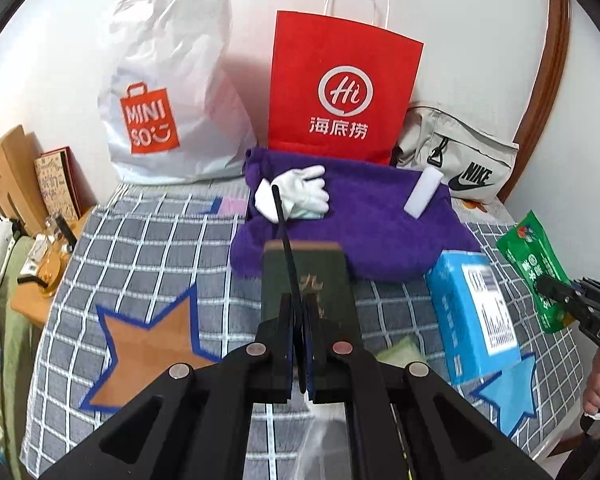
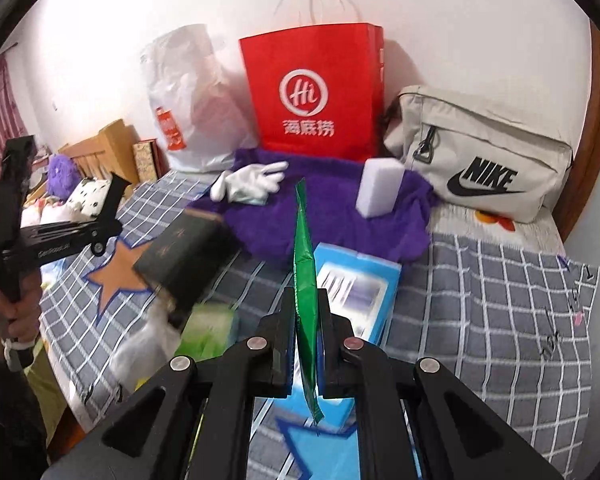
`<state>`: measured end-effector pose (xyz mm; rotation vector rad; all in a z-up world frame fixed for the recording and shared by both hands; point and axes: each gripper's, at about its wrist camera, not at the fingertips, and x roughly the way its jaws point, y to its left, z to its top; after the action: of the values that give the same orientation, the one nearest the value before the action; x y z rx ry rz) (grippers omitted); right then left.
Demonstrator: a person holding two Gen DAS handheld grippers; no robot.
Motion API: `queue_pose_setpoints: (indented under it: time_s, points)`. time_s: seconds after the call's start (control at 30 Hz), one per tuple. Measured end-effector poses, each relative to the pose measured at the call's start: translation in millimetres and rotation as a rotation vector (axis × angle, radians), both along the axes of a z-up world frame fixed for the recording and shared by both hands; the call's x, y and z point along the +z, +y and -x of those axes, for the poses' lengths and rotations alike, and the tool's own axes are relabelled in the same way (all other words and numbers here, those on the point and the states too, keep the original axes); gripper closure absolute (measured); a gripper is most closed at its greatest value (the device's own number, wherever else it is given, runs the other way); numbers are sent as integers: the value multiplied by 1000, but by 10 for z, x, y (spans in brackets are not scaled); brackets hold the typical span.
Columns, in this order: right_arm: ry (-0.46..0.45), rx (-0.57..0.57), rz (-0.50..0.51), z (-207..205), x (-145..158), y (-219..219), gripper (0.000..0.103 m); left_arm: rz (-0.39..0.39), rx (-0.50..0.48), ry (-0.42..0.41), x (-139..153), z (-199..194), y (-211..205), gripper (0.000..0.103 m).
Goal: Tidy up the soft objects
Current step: 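Carry packet and strap onto the purple towel and open both tools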
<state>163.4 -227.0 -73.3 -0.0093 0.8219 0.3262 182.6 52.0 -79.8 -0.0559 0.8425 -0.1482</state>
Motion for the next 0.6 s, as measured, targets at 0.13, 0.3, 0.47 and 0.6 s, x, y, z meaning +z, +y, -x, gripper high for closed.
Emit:
queue_pose_setpoints:
  time_s: [0.13, 0.3, 0.47, 0.6]
  points:
    - [-4, -18, -8, -246, 40, -39, 95, -9, 7, 3, 49, -208, -29, 98]
    - [-6, -14, -17, -591, 66, -41, 95, -8, 16, 0, 100, -453, -63, 98]
    - [-15, 12, -6, -927, 59, 21, 95, 8, 11, -10, 145, -681, -111, 98]
    - [6, 30, -19, -1187, 4, 61, 95, 3, -6, 3, 120, -911, -185, 98]
